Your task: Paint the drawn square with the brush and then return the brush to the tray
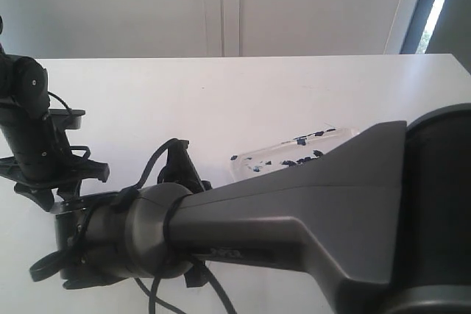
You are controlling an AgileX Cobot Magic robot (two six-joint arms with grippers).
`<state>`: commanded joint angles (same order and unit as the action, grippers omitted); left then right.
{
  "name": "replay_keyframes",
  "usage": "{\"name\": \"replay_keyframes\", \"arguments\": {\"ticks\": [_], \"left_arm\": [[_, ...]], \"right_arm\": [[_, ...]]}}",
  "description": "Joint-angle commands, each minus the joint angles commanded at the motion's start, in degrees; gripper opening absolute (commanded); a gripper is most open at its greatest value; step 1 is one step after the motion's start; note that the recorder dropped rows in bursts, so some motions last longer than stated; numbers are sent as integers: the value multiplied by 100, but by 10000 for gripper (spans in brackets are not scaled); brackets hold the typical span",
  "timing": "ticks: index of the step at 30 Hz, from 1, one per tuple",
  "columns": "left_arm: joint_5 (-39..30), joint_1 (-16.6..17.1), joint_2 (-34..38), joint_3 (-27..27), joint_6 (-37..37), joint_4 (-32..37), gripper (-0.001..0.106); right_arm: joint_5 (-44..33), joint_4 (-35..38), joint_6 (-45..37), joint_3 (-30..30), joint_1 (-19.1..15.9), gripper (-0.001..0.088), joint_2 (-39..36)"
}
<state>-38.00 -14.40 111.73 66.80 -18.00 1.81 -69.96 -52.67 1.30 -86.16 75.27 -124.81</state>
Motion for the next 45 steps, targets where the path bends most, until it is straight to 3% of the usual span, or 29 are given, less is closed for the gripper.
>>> {"name": "replay_keyframes", "arguments": {"ticks": [15, 29, 45], "left_arm": [[0, 0, 0, 0, 0, 0, 479], [10, 0, 0, 0, 0, 0, 479], [47, 0, 0, 0, 0, 14, 479]], "right_arm": [[0, -95, -9, 0, -166, 0, -208], [0, 47, -9, 0, 184, 0, -208], [0, -123, 284, 0, -251, 0, -170]]}}
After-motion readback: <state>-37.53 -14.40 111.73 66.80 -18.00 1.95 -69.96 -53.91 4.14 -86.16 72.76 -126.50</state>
